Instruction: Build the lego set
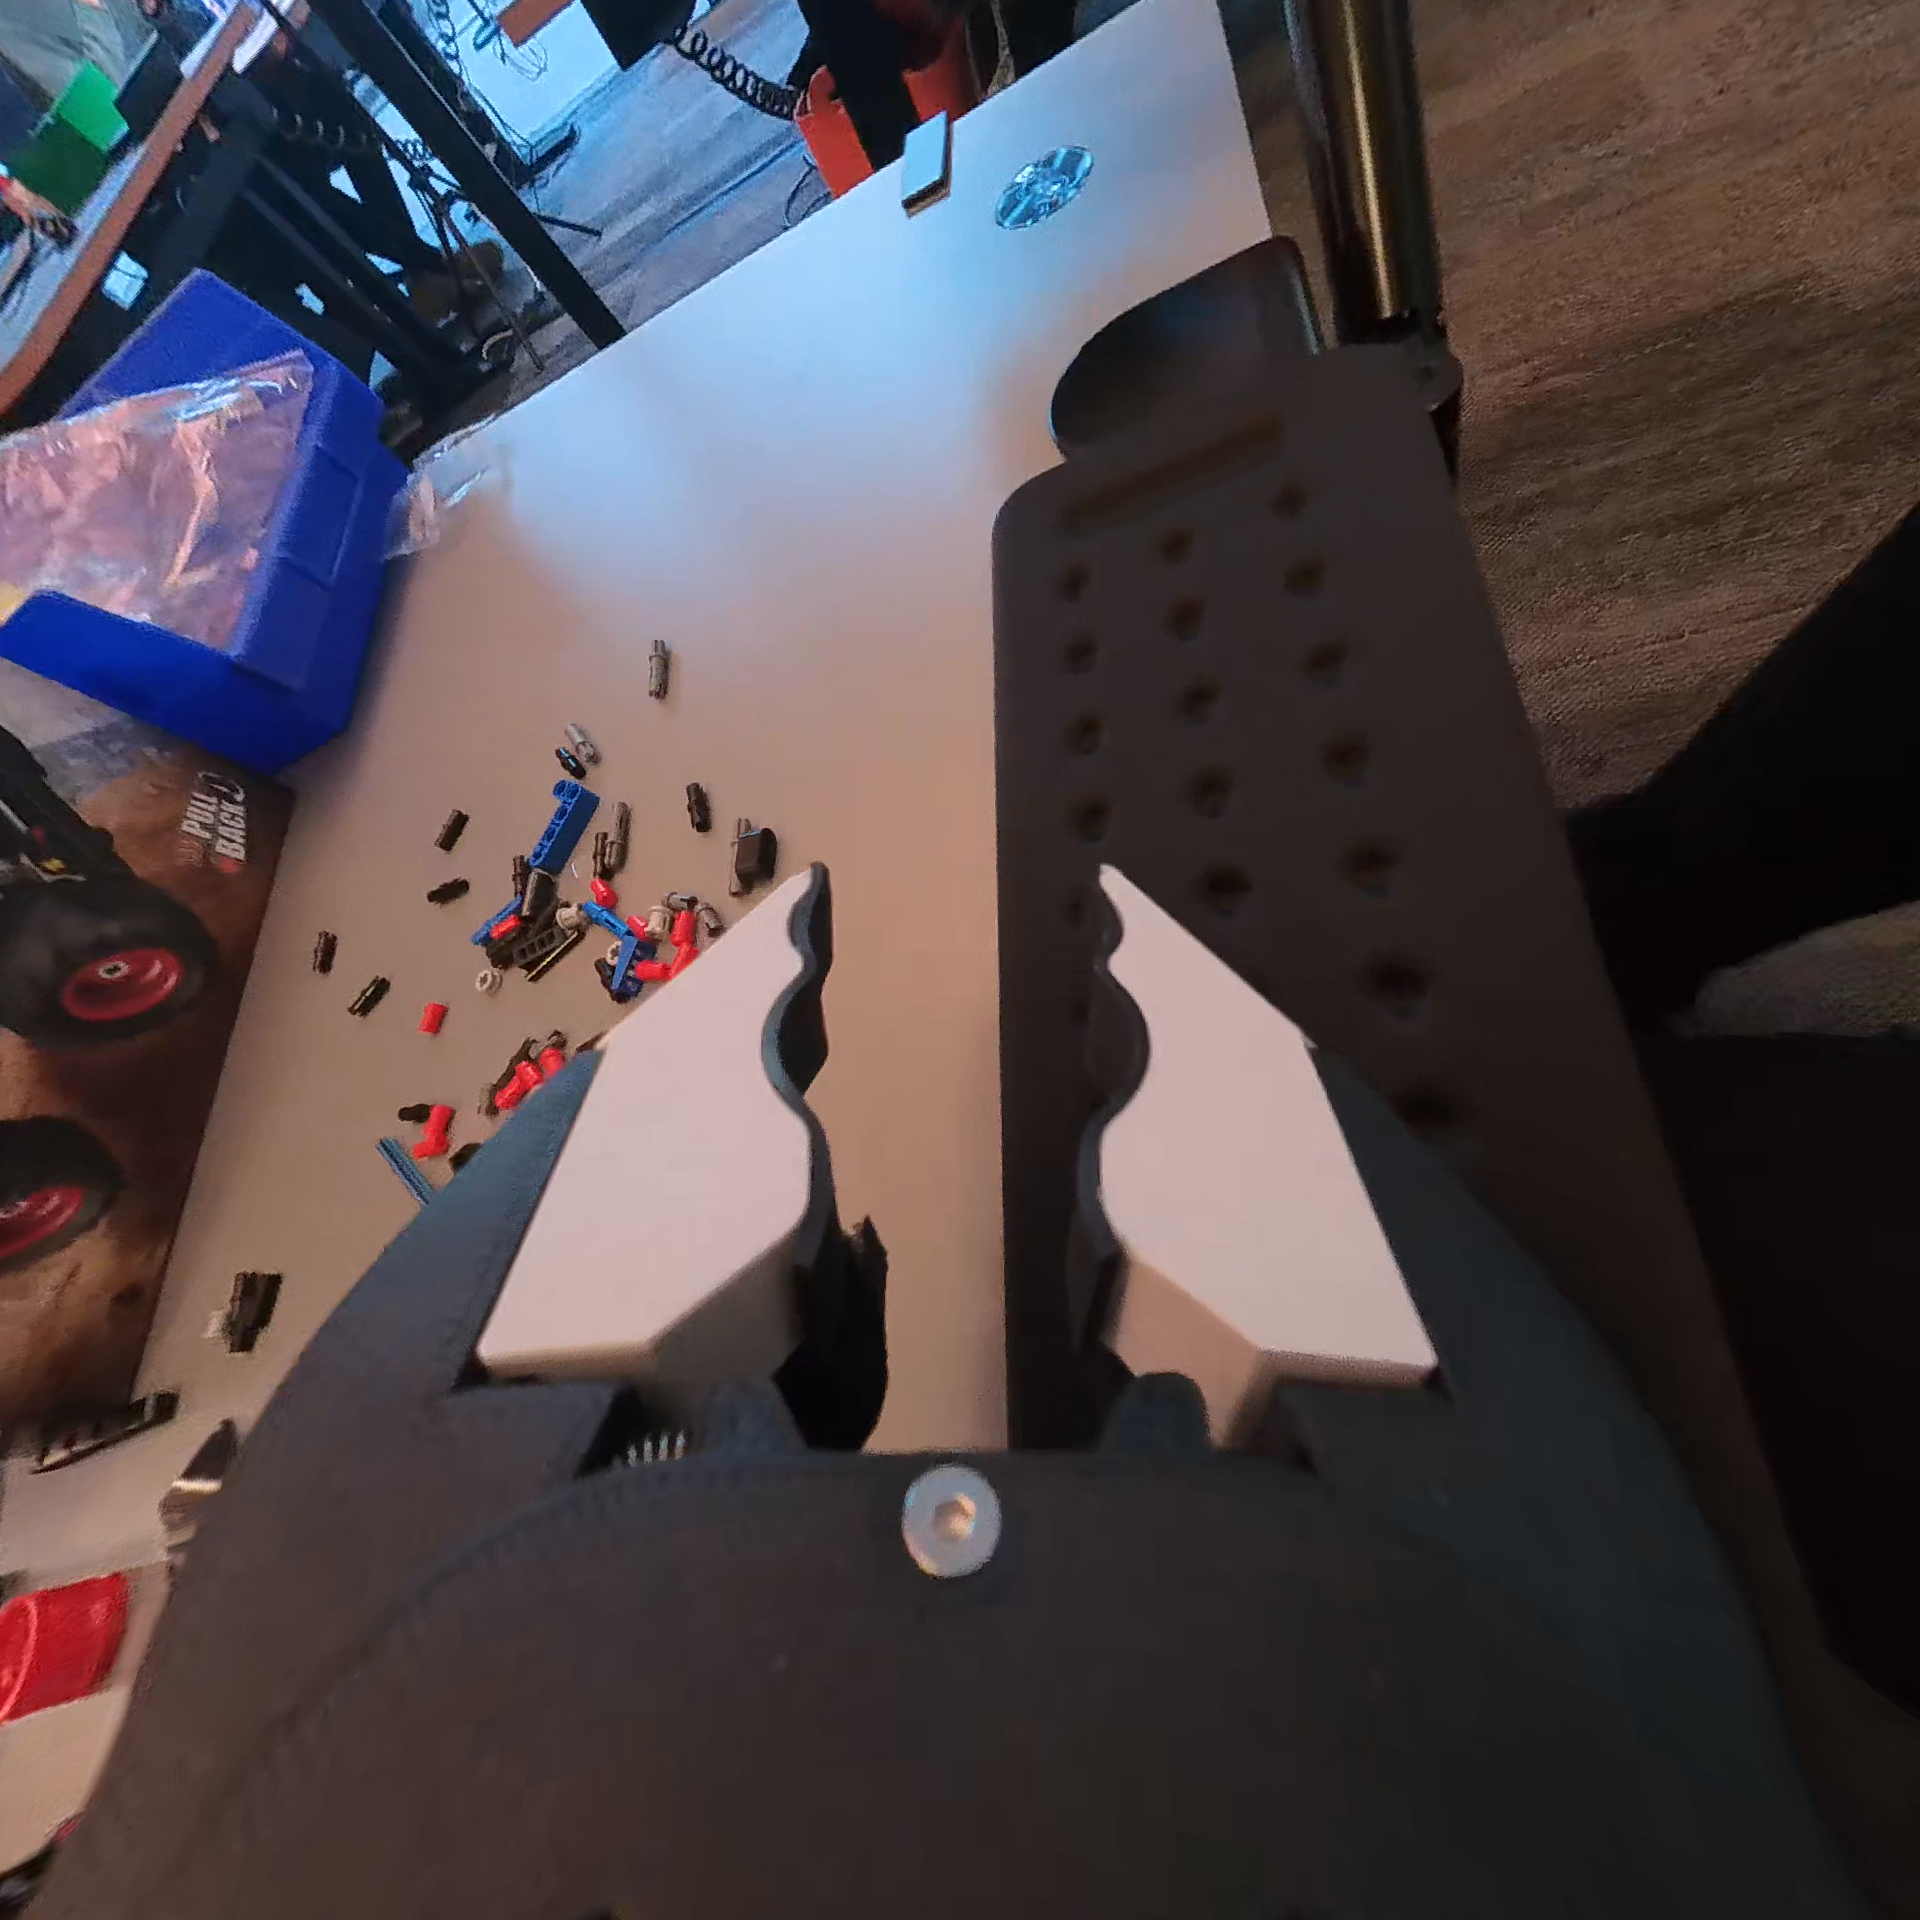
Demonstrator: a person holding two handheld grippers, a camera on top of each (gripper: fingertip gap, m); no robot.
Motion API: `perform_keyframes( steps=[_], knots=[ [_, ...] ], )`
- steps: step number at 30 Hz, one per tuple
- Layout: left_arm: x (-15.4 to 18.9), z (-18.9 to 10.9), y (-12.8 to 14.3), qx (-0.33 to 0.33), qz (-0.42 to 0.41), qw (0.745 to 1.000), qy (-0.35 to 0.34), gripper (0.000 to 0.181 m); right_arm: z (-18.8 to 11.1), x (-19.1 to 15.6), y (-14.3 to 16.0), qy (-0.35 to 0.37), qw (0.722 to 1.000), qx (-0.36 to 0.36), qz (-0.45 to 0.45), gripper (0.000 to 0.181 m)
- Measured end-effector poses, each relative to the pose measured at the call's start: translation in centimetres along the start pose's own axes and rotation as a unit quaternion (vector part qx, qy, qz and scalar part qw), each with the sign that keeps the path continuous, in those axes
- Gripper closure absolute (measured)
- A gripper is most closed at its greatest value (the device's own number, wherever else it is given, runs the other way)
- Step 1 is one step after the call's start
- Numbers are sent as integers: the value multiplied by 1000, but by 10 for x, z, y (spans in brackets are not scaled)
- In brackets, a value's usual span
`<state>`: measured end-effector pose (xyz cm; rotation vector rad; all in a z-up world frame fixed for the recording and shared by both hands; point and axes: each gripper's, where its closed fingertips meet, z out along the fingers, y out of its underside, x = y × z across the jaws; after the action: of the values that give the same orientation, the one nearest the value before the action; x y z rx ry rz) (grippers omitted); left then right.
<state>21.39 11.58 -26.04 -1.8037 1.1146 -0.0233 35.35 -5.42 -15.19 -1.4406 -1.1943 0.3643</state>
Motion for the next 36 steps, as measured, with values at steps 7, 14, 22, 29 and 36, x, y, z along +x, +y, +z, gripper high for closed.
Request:
perform_keyframes(
  steps=[7, 14, 22, 29, 36],
  knots=[
    [-8, 34, -16, 18, -109, 992, 57, 130, 10, 219, 59, 156, 983, 62, 77, 161],
    [-10, 40, -21, 17, -69, 997, 17, 140, 75, 425, 132, 202, 971, 94, 88, 162],
    [-19, 42, -12, -11, -35, 999, -36, 160, 135, 552, 252, 217, 968, 22, 125, 158],
    [-53, 47, 22, -129, -66, 977, -155, 144, 190, 603, 432, 183, 964, -106, 159, 146],
    [-79, 62, 40, -257, -88, 924, -269, 162, 208, 628, 686, 160, 917, -219, 291, 144]
  ],
)
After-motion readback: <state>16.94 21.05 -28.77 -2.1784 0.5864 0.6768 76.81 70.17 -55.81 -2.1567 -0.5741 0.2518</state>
